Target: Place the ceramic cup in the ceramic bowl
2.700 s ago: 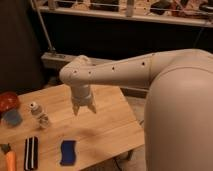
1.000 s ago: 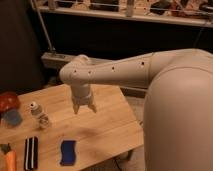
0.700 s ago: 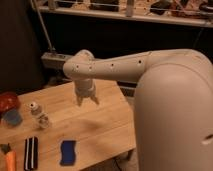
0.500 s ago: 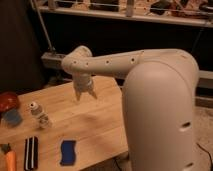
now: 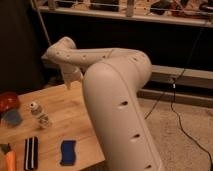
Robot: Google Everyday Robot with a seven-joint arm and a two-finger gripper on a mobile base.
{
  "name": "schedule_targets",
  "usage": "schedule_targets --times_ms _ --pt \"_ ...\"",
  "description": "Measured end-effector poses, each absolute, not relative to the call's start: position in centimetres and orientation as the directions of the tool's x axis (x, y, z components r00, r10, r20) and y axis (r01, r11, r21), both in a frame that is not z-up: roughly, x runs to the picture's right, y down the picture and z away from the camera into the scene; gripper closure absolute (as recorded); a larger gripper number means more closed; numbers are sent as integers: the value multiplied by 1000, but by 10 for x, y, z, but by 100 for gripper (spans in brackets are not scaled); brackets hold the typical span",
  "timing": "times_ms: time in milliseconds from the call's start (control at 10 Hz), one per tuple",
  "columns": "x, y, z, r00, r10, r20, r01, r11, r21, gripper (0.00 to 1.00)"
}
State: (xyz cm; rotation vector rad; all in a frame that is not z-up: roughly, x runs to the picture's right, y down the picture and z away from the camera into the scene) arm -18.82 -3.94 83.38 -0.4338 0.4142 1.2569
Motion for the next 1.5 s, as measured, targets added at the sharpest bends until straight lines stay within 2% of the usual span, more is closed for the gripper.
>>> schedule_targets --times_ms 200,500,900,1500 --pt "-223 -52 854 314 800 -511 -947 306 -103 35" --pt "-285 -59 865 403 777 -483 -914 370 -167 35" --pt "-368 -45 848 526 726 -444 -851 449 -275 35" --pt "-451 -5 823 644 644 -413 -765 523 -377 35"
